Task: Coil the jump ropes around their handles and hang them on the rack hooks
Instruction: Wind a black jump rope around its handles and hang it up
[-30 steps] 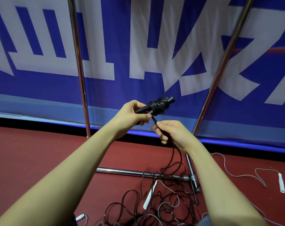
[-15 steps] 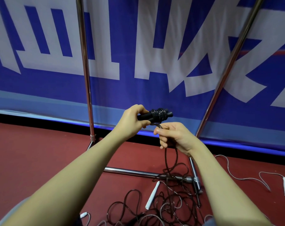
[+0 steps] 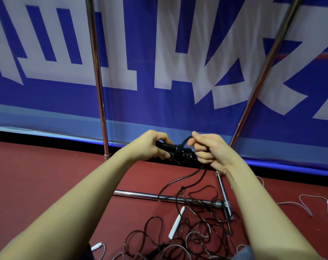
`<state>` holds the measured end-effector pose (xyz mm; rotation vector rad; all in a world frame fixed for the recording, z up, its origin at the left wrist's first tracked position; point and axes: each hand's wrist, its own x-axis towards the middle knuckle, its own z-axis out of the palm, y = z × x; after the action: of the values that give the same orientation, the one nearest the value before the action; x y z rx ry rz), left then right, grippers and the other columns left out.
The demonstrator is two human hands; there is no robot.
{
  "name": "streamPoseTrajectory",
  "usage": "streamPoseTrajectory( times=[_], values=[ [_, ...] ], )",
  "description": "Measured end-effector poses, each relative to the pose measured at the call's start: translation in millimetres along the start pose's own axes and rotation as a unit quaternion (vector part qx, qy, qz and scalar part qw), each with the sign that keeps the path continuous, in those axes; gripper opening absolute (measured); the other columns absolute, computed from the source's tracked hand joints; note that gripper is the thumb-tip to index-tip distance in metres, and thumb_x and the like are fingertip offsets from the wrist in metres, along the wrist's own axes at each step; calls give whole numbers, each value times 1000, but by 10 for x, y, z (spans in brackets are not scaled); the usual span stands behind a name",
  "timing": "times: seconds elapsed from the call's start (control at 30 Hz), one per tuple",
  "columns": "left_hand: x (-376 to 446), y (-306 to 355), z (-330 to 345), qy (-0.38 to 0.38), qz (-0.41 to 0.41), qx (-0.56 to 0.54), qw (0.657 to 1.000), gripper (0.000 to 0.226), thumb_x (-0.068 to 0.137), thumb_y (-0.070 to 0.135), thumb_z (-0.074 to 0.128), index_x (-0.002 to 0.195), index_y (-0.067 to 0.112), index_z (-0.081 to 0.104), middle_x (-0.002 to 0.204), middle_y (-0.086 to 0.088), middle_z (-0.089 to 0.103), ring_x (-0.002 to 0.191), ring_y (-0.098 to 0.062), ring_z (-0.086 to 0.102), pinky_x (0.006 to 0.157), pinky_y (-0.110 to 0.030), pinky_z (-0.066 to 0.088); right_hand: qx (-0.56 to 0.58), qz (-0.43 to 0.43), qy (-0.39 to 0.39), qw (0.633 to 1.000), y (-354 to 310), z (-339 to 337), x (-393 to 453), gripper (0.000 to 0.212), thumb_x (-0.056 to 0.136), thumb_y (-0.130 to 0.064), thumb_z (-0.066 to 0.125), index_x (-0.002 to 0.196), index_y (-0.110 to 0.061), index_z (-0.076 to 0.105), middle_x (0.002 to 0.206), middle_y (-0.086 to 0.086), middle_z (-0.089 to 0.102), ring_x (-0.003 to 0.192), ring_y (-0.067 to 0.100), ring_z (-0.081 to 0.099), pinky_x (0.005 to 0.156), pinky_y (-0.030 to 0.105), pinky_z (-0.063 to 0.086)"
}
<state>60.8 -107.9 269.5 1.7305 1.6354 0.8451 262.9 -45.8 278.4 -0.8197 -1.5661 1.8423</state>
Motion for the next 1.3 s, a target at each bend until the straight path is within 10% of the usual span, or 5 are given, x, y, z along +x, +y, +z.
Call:
streamPoseTrajectory(
  times=[0.57,0.8,1.0,1.13,1.3],
  values=[
    [-44,205,-18,-159,51,-134,977,24,68,2,77,83,17,68,82,-18,69,78,-28,58,79,-47,46,-200,-84,117,969,-47,-64,-27,25,86,-25,70,67,-9,68,50,-1,33,44,11,25,42,21,23],
    [-23,262,38,-111,84,-312,940,30,61,-3,76,82,11,60,72,-5,67,60,-18,62,58,-23,48,-107,-79,104,986,-26,-43,-1,27,89,-23,66,62,-18,65,54,-7,53,49,5,49,51,18,41],
    [81,343,134,77,56,-451,887,27,79,-12,65,81,11,50,73,-4,65,59,-14,59,60,-21,49,-100,-54,58,992,89,10,93,29,102,-19,43,84,-13,65,61,-1,41,46,8,22,42,18,17],
    [108,342,167,172,29,-400,900,23,85,-8,63,86,8,48,67,-2,64,58,-12,56,61,-24,43,-127,-18,-24,991,160,66,92,26,102,-13,43,102,6,61,67,-1,48,46,7,25,41,16,21],
    [92,260,190,209,32,-200,957,26,82,1,71,85,7,46,69,1,64,51,-5,53,52,-14,40,-164,-19,-39,985,160,142,81,27,102,-14,43,90,-11,66,64,-2,48,43,7,33,41,18,26]
  ],
)
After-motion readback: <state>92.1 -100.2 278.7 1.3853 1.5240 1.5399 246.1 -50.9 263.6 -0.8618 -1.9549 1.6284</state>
